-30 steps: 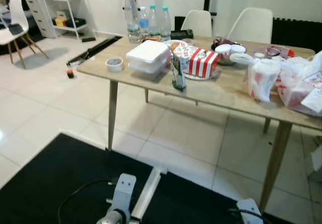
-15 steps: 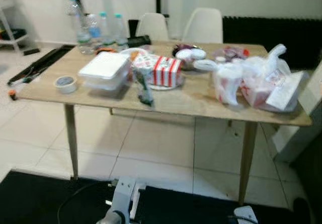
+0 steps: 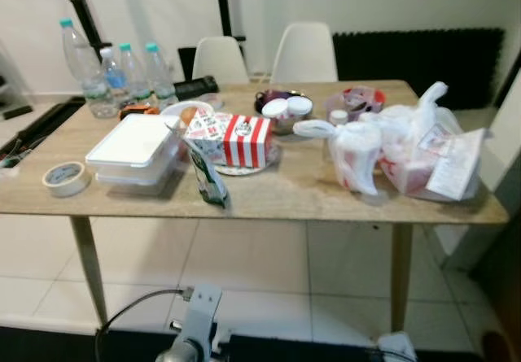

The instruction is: Restocking fridge

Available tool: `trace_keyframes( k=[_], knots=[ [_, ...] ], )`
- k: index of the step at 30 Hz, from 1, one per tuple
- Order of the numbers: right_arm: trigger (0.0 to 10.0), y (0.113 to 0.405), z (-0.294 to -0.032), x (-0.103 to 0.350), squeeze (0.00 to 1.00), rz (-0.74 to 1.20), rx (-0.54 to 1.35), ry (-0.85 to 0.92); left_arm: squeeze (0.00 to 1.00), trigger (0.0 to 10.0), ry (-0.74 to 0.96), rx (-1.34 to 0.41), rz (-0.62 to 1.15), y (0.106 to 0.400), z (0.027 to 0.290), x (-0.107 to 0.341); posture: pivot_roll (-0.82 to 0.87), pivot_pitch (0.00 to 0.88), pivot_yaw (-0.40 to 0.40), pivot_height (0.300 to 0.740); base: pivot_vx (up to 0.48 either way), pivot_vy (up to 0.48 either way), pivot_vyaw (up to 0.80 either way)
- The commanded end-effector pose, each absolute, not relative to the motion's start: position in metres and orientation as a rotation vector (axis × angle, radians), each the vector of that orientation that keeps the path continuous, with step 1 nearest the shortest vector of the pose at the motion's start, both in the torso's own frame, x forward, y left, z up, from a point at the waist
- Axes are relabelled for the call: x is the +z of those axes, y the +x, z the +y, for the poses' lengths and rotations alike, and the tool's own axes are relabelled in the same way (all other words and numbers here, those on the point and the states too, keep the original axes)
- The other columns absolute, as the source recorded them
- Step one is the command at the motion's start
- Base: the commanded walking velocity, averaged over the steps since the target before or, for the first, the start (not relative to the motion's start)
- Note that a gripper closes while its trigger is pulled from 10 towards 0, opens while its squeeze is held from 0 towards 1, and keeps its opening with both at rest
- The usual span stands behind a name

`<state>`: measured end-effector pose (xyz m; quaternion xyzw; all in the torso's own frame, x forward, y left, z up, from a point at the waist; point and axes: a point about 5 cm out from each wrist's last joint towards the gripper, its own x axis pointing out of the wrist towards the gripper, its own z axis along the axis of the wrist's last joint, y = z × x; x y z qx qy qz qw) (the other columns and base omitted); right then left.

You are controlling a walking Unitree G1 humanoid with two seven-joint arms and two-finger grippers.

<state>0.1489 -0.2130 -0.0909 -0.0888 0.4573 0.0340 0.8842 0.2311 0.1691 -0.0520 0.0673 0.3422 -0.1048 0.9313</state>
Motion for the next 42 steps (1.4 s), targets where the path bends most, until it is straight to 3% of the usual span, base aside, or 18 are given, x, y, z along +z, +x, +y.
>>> trace_keyframes(
  k=[1, 8, 38, 42],
  knots=[
    [10.0, 0.147, -0.208, -0.092, 0.00, 0.949, 0.080, -0.172, 0.00, 10.0, 0.143, -0.211, 0.722, 0.226, 0.172, -0.055, -0.05, 0.012, 0.052, 0.726, 0.270, 0.000, -0.45],
    [10.0, 0.146, -0.209, -0.092, 0.00, 0.953, 0.074, -0.168, 0.00, 10.0, 0.144, -0.216, 0.722, 0.226, 0.171, -0.056, -0.06, 0.019, 0.052, 0.726, 0.266, 0.000, -0.75],
    [10.0, 0.142, -0.207, -0.095, 0.00, 0.965, 0.080, -0.179, 0.00, 10.0, 0.138, -0.183, 0.780, 0.214, 0.175, -0.064, -0.05, 0.041, 0.041, 0.726, 0.017, 0.000, 0.00],
    [10.0, 0.143, -0.208, -0.094, 0.00, 0.962, 0.081, -0.181, 0.00, 10.0, 0.135, -0.183, 0.775, 0.216, 0.174, -0.063, -0.05, 0.040, 0.037, 0.726, 0.000, 0.365, 0.00]
  ],
)
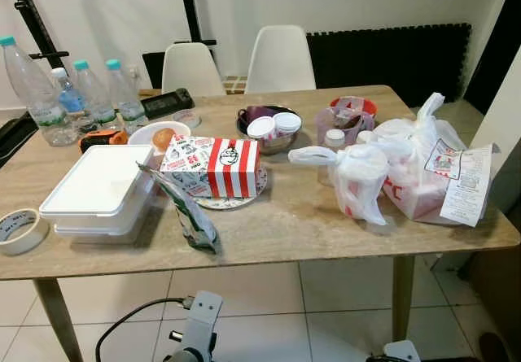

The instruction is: Restocking fridge

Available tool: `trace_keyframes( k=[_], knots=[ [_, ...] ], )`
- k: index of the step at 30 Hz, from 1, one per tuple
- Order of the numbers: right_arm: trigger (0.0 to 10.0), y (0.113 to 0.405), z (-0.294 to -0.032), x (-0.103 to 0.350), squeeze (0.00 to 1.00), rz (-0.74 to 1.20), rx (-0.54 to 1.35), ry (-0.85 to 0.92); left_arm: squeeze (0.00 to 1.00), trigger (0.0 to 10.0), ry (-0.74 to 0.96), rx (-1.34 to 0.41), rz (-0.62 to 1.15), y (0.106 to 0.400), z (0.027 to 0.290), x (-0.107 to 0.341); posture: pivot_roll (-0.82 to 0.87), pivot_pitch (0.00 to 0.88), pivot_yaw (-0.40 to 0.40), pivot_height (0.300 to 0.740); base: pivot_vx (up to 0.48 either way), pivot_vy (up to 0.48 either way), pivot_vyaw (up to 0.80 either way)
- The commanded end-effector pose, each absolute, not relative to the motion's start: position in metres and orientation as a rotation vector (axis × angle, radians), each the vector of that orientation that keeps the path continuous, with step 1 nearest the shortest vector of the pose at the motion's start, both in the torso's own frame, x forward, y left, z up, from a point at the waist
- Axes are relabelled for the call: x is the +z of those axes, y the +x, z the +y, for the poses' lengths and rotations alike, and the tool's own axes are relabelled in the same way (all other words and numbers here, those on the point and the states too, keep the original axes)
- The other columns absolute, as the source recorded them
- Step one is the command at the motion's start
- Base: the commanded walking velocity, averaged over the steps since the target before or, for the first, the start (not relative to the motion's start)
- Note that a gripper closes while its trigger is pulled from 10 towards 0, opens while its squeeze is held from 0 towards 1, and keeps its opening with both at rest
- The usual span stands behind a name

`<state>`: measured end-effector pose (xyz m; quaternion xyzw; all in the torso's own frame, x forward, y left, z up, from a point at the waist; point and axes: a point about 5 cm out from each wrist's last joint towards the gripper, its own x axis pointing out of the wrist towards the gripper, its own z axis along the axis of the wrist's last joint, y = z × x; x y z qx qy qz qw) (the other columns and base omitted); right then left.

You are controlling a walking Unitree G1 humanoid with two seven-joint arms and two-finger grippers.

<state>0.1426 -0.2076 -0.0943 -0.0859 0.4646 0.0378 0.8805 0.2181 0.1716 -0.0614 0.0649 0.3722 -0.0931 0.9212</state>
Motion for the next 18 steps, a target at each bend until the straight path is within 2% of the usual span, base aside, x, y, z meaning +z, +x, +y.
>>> trace_keyframes(
  k=[1, 12, 15, 18],
  knots=[
    [10.0, 0.1438, -0.2080, -0.0936, 0.00, 0.959, 0.082, -0.181, 0.00, 10.0, 0.135, -0.183, 0.773, 0.2160, 0.1741, -0.0625, -0.05, 0.041, 0.037, 0.726, 0.000, 0.480, 0.00],
    [10.0, 0.1517, -0.2057, -0.0909, 0.00, 0.939, 0.087, -0.176, 0.00, 10.0, 0.141, -0.195, 0.760, 0.2204, 0.1728, -0.0599, -0.04, 0.042, 0.043, 0.726, 0.000, 0.430, 0.00],
    [10.0, 0.1503, -0.2042, -0.0917, 0.00, 0.942, 0.086, -0.174, 0.00, 10.0, 0.177, -0.239, 0.761, 0.2215, 0.1703, -0.0592, -0.04, 0.043, 0.046, 0.726, 0.000, 0.000, 0.00],
    [10.0, 0.1457, -0.2050, -0.0933, 0.00, 0.950, 0.081, -0.171, 0.00, 10.0, 0.201, -0.262, 0.766, 0.2224, 0.1679, -0.0592, -0.05, 0.046, 0.051, 0.726, 0.000, -0.480, 0.00]
  ],
)
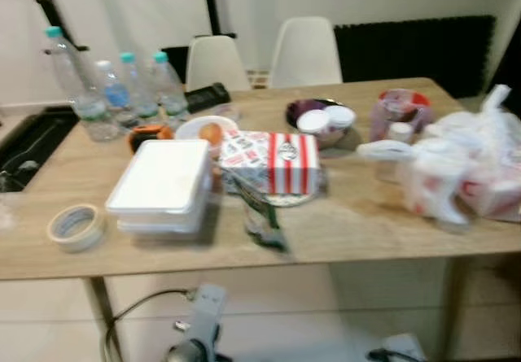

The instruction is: Restocking fridge

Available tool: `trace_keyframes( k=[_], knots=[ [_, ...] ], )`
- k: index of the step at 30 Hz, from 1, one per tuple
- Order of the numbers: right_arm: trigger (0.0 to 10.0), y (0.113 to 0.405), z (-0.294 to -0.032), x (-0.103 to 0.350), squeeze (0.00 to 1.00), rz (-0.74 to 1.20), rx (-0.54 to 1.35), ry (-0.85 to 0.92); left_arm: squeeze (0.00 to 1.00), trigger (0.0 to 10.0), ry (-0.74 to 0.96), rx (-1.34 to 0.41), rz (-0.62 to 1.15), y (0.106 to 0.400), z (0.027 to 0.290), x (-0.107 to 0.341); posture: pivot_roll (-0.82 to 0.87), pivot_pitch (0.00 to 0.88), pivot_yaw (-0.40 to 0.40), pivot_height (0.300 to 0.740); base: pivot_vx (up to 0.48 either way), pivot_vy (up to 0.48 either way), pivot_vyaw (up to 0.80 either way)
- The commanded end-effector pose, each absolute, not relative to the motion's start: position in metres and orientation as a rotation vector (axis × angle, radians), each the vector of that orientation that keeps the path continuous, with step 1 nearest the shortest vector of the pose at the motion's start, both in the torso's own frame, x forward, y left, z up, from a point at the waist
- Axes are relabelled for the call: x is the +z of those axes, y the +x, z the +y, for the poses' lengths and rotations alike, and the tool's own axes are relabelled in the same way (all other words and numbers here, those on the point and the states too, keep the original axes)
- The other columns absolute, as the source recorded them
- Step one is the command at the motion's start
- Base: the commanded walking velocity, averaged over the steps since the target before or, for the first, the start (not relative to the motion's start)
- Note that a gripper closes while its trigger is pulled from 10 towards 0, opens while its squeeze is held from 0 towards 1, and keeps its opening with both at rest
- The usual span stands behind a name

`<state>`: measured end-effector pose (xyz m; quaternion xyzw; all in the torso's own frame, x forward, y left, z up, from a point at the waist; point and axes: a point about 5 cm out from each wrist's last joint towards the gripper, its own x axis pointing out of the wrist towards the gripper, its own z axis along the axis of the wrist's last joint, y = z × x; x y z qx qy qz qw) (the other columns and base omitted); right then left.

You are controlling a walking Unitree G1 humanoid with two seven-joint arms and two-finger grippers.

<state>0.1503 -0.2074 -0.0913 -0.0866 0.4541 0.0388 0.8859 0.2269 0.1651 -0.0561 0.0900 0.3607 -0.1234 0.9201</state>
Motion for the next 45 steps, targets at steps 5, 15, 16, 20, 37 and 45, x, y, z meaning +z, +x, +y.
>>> trace_keyframes(
  k=[5, 15, 16, 20, 37, 45],
  knots=[
    [10.0, 0.142, -0.208, -0.094, 0.00, 0.957, 0.076, -0.170, 0.00, 10.0, 0.201, -0.264, 0.760, 0.224, 0.167, -0.058, -0.05, 0.044, 0.053, 0.726, 0.000, -0.480, 0.00],
    [10.0, 0.140, -0.211, -0.094, 0.00, 0.969, 0.067, -0.171, 0.00, 10.0, 0.201, -0.274, 0.756, 0.225, 0.165, -0.058, -0.04, 0.042, 0.054, 0.726, 0.000, -0.320, 0.00],
    [10.0, 0.140, -0.211, -0.094, 0.00, 0.969, 0.067, -0.171, 0.00, 10.0, 0.201, -0.274, 0.756, 0.225, 0.165, -0.058, -0.04, 0.042, 0.054, 0.726, 0.000, 0.000, 0.00],
    [10.0, 0.142, -0.208, -0.094, 0.00, 0.967, 0.069, -0.170, 0.00, 10.0, 0.216, -0.245, 0.739, 0.226, 0.168, -0.056, -0.04, 0.041, 0.054, 0.726, 0.000, 0.000, 0.00],
    [10.0, 0.160, -0.201, -0.086, 0.00, 0.935, 0.304, -0.178, 0.00, 10.0, 0.206, -0.207, 0.745, 0.220, 0.176, -0.060, -0.05, 0.030, 0.045, 0.726, 0.000, 0.000, 0.00],
    [10.0, 0.164, -0.199, -0.081, 0.00, 0.902, 0.439, -0.191, 0.00, 10.0, 0.206, -0.186, 0.786, 0.210, 0.179, -0.066, -0.06, 0.033, 0.044, 0.726, 0.000, 0.000, 0.00]
  ],
)
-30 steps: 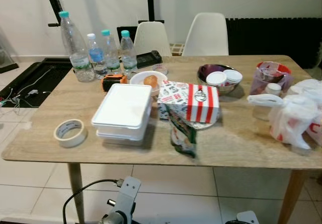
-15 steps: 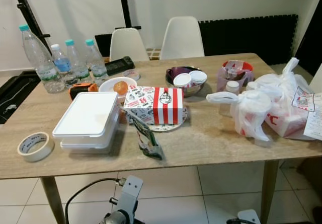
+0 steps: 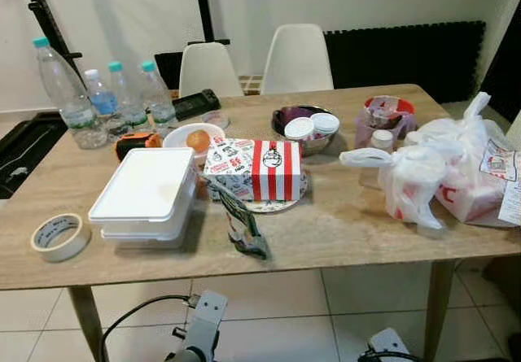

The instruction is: Restocking fridge

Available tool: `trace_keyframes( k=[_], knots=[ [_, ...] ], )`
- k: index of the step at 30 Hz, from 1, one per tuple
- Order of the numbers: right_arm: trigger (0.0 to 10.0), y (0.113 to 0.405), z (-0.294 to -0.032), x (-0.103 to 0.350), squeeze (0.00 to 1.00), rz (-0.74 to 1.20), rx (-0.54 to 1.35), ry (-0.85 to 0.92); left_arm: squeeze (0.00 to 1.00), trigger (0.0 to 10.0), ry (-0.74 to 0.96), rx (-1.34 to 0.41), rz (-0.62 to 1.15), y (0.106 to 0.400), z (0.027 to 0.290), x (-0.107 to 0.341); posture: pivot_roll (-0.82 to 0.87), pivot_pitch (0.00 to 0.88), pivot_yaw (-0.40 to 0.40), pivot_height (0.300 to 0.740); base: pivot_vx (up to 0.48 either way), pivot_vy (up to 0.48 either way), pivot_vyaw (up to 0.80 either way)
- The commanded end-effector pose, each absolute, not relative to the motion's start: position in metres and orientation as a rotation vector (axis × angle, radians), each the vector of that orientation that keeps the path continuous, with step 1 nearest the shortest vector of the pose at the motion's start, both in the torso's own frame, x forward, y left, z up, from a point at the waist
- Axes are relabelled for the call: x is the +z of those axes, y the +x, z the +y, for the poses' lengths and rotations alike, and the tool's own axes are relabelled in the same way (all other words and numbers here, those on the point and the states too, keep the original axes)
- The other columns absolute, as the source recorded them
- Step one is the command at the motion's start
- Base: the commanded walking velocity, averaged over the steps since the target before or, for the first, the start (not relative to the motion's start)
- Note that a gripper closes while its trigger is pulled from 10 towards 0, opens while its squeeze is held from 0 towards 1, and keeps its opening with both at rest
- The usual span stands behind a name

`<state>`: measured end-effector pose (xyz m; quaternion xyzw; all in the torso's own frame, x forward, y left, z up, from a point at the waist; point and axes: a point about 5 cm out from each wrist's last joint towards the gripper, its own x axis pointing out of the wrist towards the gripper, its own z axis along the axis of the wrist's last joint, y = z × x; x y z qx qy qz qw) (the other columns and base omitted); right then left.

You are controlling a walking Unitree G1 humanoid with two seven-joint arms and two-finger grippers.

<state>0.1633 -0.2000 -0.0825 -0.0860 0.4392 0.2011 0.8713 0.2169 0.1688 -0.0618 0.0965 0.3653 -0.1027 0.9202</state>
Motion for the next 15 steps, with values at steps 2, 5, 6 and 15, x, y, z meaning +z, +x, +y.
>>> trace_keyframes(
  k=[2, 5, 6, 15],
  knots=[
    [10.0, 0.1645, -0.1995, -0.0812, 0.00, 0.899, 0.434, -0.196, 0.00, 10.0, 0.199, -0.184, 0.785, 0.2092, 0.1786, -0.0661, -0.06, 0.033, 0.044, 0.726, 0.000, 0.000, 0.00],
    [10.0, 0.1627, -0.2070, -0.0834, 0.00, 0.918, 0.309, -0.216, 0.00, 10.0, 0.196, -0.190, 0.782, 0.2102, 0.1746, -0.0659, -0.06, 0.040, 0.034, 0.726, 0.000, 0.000, 0.00],
    [10.0, 0.1614, -0.2085, -0.0843, 0.00, 0.927, 0.282, -0.224, 0.00, 10.0, 0.190, -0.192, 0.779, 0.2112, 0.1725, -0.0655, -0.06, 0.041, 0.032, 0.726, 0.000, 0.000, 0.00],
    [10.0, 0.1584, -0.2076, -0.0857, 0.00, 0.926, 0.252, -0.211, 0.00, 10.0, 0.187, -0.190, 0.773, 0.2128, 0.1703, -0.0648, -0.07, 0.051, 0.036, 0.726, 0.000, -0.320, 0.00]
  ],
)
